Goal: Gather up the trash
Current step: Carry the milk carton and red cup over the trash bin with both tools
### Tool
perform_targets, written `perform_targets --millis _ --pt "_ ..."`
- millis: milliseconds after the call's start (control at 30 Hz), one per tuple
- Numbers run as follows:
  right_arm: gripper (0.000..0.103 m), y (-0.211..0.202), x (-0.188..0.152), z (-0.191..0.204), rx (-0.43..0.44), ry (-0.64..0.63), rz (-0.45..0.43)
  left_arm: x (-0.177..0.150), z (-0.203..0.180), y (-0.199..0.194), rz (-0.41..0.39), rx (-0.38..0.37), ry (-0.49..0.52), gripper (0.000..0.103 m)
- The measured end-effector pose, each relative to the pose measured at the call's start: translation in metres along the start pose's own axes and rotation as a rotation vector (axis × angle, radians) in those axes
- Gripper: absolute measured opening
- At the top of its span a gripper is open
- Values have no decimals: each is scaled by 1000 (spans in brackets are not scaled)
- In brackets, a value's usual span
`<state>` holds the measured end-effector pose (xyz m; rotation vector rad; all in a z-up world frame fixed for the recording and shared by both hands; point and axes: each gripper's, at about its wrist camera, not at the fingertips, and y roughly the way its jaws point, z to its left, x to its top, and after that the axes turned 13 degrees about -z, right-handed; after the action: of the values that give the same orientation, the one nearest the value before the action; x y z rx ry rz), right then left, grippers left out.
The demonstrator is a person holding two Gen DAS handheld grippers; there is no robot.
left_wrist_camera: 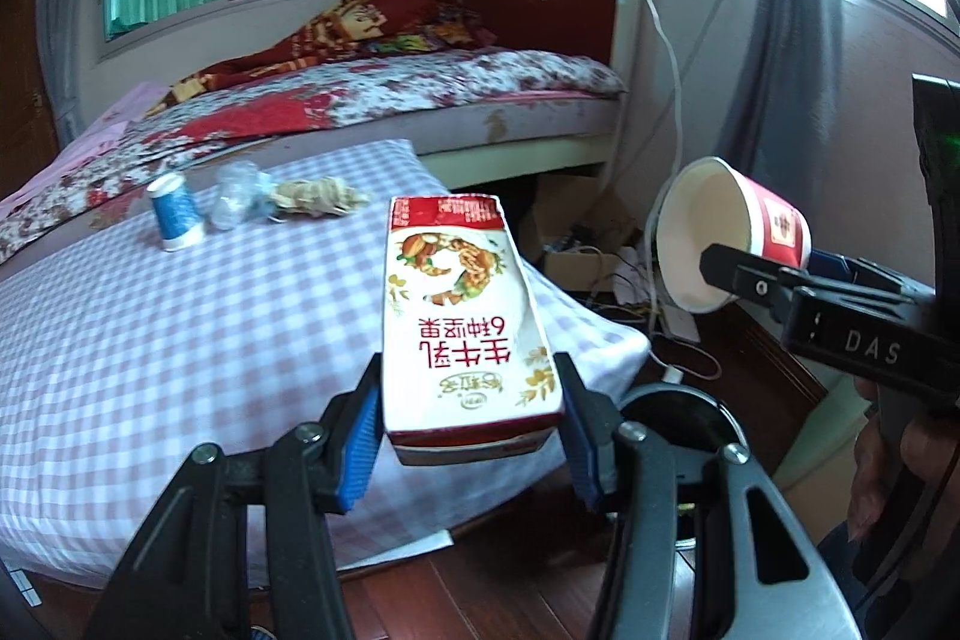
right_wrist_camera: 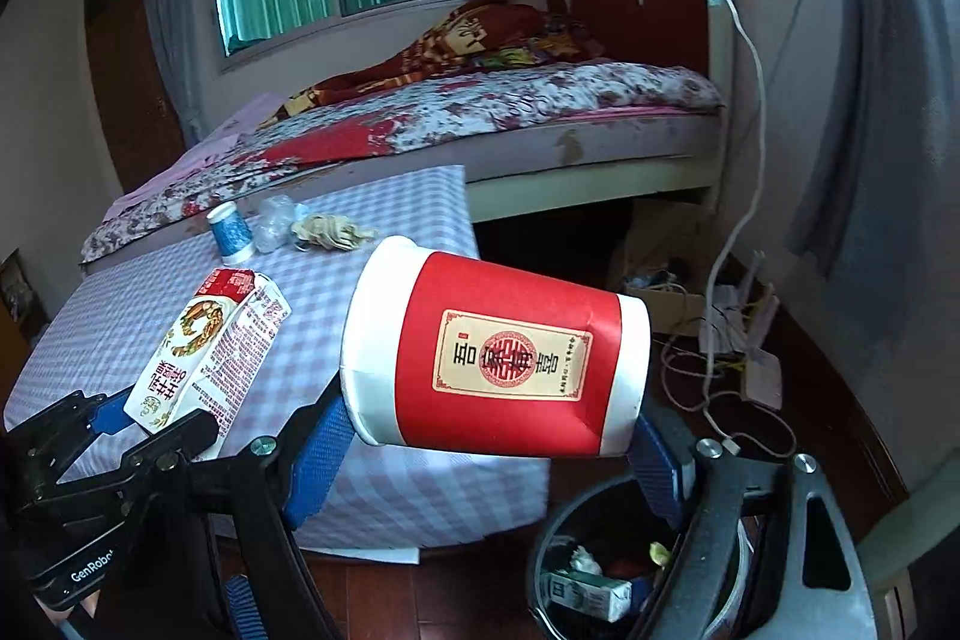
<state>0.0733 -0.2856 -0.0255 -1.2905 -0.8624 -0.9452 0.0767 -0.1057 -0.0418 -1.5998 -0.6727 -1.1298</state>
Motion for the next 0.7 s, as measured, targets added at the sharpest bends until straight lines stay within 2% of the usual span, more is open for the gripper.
perform_targets --millis 400,700 --pt "83 -38 -30 -61 -110 35 33 -21 -67 10 55 -135 56 53" --pt "83 -53 -55 -101 -139 59 70 -44 -105 23 114 -214 107 53"
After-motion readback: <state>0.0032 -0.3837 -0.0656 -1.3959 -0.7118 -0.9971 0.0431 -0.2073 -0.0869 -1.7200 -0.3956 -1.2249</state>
